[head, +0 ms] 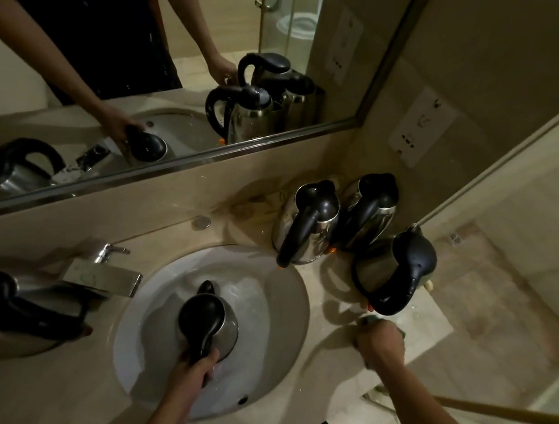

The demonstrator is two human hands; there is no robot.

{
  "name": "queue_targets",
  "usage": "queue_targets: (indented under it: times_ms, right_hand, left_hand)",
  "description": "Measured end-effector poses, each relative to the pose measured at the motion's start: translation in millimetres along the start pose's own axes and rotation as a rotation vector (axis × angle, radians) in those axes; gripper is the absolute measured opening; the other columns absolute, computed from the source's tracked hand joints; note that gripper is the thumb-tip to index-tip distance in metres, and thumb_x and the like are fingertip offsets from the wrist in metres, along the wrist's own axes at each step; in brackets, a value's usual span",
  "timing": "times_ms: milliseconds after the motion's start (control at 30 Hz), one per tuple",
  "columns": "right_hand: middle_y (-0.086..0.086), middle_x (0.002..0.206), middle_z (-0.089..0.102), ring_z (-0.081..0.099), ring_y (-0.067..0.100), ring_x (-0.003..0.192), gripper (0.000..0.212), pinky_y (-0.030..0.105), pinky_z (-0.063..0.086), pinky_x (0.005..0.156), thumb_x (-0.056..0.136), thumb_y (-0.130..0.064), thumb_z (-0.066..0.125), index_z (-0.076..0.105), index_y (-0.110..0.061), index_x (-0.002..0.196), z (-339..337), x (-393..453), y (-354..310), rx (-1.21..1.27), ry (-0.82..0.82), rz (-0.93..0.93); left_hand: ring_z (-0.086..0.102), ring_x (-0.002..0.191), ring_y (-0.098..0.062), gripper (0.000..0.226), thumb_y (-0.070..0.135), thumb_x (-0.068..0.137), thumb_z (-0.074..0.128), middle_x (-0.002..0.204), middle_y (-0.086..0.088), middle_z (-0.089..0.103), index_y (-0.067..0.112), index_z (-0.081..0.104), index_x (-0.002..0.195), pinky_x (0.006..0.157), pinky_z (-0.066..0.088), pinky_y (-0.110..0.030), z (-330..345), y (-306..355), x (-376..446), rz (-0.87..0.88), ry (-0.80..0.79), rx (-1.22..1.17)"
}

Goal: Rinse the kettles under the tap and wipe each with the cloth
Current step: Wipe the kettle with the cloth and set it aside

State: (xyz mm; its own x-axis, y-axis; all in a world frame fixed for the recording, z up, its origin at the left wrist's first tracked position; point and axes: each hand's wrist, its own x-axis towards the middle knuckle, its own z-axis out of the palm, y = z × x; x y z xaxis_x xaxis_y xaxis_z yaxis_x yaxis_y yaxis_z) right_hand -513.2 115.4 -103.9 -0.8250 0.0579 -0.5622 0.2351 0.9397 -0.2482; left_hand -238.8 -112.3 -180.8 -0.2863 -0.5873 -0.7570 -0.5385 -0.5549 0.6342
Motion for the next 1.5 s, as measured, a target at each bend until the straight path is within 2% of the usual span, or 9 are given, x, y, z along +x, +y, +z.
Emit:
queue_targets:
  times_ms: [100, 300, 400, 733, 800, 933, 1100, 1367, 1500]
  right_hand:
    - [0.011, 0.072, 0.073, 0.071, 0.028, 0.065, 0.018, 0.038, 0.062, 0.059, 0.08, 0.002, 0.068, 0.077, -0.013, 0.081, 4.3, -40.9, -13.4, 0.217, -0.121, 0.003]
    - [0.025, 0.078, 0.069, 0.055, 0.024, 0.063, 0.02, 0.033, 0.046, 0.057, 0.096, 0.002, 0.063, 0.07, -0.014, 0.105, 13.8, -107.6, -49.0, 0.679, -0.388, -0.12]
    - [0.015, 0.079, 0.072, 0.062, 0.022, 0.068, 0.02, 0.033, 0.049, 0.062, 0.101, -0.004, 0.06, 0.079, -0.012, 0.1, 12.0, -139.9, -77.0, 0.704, -0.496, -0.279]
    - [-0.013, 0.104, 0.048, 0.053, 0.004, 0.1, 0.016, 0.02, 0.047, 0.086, 0.096, -0.046, 0.058, 0.063, -0.033, 0.104, 25.3, -194.2, -155.9, 0.192, -0.043, -1.329]
    - [-0.007, 0.117, 0.039, 0.047, 0.014, 0.111, 0.032, 0.032, 0.048, 0.092, 0.097, -0.057, 0.048, 0.057, -0.033, 0.115, 21.5, -188.5, -170.2, 0.046, 0.022, -1.338]
    - [-0.014, 0.125, 0.051, 0.055, 0.006, 0.112, 0.044, 0.024, 0.045, 0.086, 0.1, -0.059, 0.037, 0.043, -0.042, 0.141, 12.8, -190.0, -189.5, 0.195, -0.356, -1.087]
    - [-0.019, 0.107, 0.059, 0.062, 0.015, 0.107, 0.037, 0.025, 0.043, 0.076, 0.111, -0.055, 0.03, 0.053, -0.028, 0.122, 8.8, -207.7, -179.0, 0.227, -0.296, -0.967]
    - [0.013, 0.17, 0.03, 0.021, 0.028, 0.161, 0.064, 0.047, 0.01, 0.131, 0.107, -0.062, 0.019, 0.033, -0.027, 0.16, 39.1, -203.9, -136.5, -0.102, 0.11, -1.529]
    - [0.001, 0.13, 0.051, 0.059, 0.03, 0.122, 0.045, 0.052, 0.05, 0.105, 0.102, -0.069, 0.023, 0.041, -0.037, 0.127, 29.8, -199.8, -149.6, 0.121, -0.024, -1.327]
  left_hand:
    - [0.042, 0.05, -0.017, 0.05, 0.017, 0.076, 0.085, 0.051, -0.009, 0.049, 0.013, 0.049, 0.11, 0.055, 0.035, -0.027, -2.6, 6.5, -7.7, -0.02, 0.017, -0.08]
    - [0.05, 0.061, -0.026, 0.034, 0.012, 0.081, 0.08, 0.052, -0.01, 0.047, 0.005, 0.052, 0.065, 0.061, 0.037, -0.033, -12.5, 37.7, -33.4, -0.003, 0.099, -0.23]
    - [0.05, 0.059, -0.028, 0.013, 0.005, 0.08, 0.078, 0.057, -0.011, 0.047, 0.004, 0.066, 0.084, 0.058, 0.039, -0.034, -19.6, 53.8, -59.5, 0.046, 0.025, -0.306]
    - [0.056, 0.073, -0.029, 0.033, 0.014, 0.077, 0.069, 0.065, -0.013, 0.05, 0.011, 0.046, 0.054, 0.085, 0.043, -0.043, -34.9, 120.8, -147.9, 0.064, -0.255, -0.804]
    - [0.05, 0.066, -0.024, 0.03, 0.012, 0.075, 0.069, 0.059, -0.009, 0.044, 0.012, 0.047, 0.055, 0.084, 0.041, -0.041, -35.7, 126.4, -158.5, 0.079, -0.266, -0.867]
    - [0.054, 0.072, -0.022, 0.036, 0.017, 0.072, 0.076, 0.063, -0.009, 0.047, 0.012, 0.043, 0.056, 0.086, 0.04, -0.039, -43.3, 131.2, -175.4, 0.149, -0.296, -0.806]
    - [0.058, 0.064, -0.016, 0.036, 0.027, 0.069, 0.074, 0.061, -0.008, 0.049, 0.011, 0.044, 0.059, 0.077, 0.041, -0.035, -42.9, 127.3, -189.1, 0.244, -0.195, -0.596]
    - [0.061, 0.064, -0.022, 0.044, 0.03, 0.086, 0.067, 0.062, -0.013, 0.054, 0.01, 0.047, 0.053, 0.068, 0.047, -0.032, -29.8, 122.0, -199.8, 0.219, -0.176, -0.8]
    - [0.056, 0.058, -0.015, 0.038, 0.034, 0.076, 0.071, 0.058, -0.005, 0.051, 0.011, 0.047, 0.057, 0.068, 0.042, -0.031, -36.4, 125.3, -201.6, 0.249, -0.182, -0.746]
